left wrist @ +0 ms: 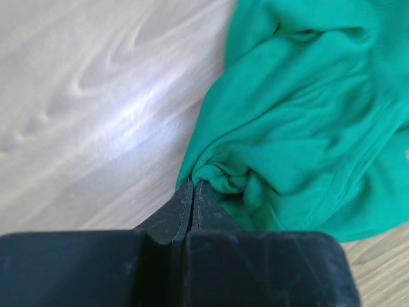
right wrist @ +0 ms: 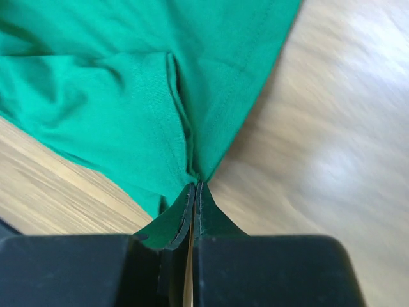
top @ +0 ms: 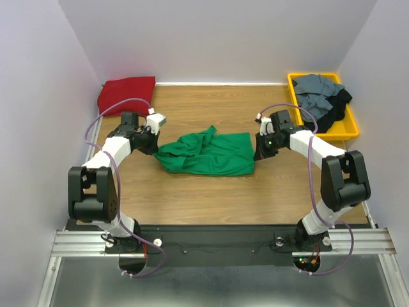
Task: Fold and stack the t-shirts
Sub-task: Flatten the tshirt out
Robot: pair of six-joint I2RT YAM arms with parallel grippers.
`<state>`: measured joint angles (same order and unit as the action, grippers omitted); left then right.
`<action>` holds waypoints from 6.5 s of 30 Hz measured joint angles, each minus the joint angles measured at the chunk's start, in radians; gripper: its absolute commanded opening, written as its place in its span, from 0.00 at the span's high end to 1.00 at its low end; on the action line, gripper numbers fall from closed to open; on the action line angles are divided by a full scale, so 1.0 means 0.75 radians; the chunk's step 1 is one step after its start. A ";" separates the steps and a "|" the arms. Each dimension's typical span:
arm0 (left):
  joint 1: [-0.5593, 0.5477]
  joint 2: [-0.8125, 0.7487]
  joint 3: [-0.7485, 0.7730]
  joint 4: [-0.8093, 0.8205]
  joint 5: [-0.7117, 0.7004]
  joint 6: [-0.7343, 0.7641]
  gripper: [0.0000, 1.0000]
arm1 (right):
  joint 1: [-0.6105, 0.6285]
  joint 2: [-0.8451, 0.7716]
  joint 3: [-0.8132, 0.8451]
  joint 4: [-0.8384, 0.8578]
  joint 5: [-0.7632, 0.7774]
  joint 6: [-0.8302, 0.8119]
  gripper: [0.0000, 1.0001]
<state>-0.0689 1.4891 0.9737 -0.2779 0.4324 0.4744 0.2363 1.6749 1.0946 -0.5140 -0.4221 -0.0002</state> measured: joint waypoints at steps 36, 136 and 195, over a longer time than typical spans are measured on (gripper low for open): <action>-0.595 0.428 0.549 0.029 -0.085 0.034 0.22 | -0.124 0.486 0.534 -0.091 0.110 -0.252 0.30; -0.185 1.080 1.251 -0.026 -0.203 -0.157 1.00 | -0.220 0.384 0.423 -0.143 0.219 -0.424 0.99; -0.080 -0.023 1.281 0.007 -0.134 -0.367 1.00 | -0.299 -0.213 1.192 -0.180 0.389 -0.348 0.99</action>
<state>-0.1291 1.4719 1.9347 -0.2729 0.3321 0.1993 0.0124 1.5150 1.9888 -0.6491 -0.1307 -0.2611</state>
